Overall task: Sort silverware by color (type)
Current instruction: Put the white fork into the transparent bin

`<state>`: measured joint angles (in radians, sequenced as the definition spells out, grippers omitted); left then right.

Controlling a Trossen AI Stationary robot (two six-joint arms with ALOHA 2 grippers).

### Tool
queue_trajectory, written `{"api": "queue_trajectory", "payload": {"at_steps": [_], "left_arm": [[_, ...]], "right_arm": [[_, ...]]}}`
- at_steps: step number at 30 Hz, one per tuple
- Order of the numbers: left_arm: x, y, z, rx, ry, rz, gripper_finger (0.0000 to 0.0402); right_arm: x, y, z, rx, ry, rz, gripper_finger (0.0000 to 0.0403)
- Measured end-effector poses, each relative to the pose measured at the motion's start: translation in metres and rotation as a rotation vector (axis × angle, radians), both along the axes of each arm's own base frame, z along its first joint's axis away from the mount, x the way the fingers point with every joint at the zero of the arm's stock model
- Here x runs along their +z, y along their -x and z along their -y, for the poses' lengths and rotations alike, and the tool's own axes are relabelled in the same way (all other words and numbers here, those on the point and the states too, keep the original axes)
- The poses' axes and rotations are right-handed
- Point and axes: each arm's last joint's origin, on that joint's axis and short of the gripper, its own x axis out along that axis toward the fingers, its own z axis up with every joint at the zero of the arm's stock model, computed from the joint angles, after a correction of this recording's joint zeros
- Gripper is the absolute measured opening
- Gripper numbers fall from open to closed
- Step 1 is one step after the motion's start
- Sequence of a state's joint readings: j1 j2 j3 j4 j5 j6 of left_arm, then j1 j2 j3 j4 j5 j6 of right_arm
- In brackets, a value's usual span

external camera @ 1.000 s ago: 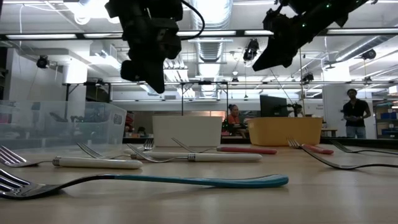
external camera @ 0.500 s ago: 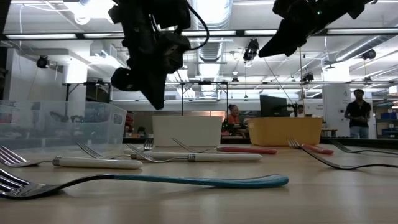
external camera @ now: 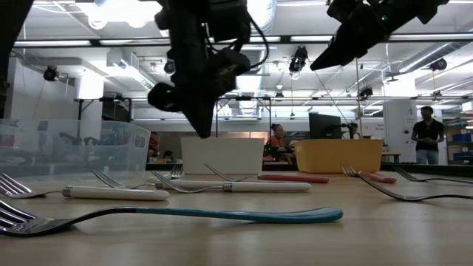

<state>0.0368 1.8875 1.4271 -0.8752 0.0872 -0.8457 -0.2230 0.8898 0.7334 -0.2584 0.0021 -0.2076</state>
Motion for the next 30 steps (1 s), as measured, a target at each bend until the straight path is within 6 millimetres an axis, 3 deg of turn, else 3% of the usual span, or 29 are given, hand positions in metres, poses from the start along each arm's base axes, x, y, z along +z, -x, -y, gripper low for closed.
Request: {"api": "queue_trajectory", "payload": {"at_steps": [8,21,30], "left_arm": [[-0.002,-0.010,-0.011,-0.083,-0.117,-0.260,0.0000],[-0.014,-0.004,-0.027,-0.047,-0.283,-0.362,0.0000],[-0.026,0.001,-0.028,-0.028,-0.292,-0.384,0.0000]], "right_arm": [[0.000,0.000,0.000,-0.006,0.019,-0.006,0.0068],[0.000,0.000,0.001,-0.018,0.024,-0.006,0.0068],[0.000,0.000,0.001,-0.018,0.024,-0.006,0.0068]]}}
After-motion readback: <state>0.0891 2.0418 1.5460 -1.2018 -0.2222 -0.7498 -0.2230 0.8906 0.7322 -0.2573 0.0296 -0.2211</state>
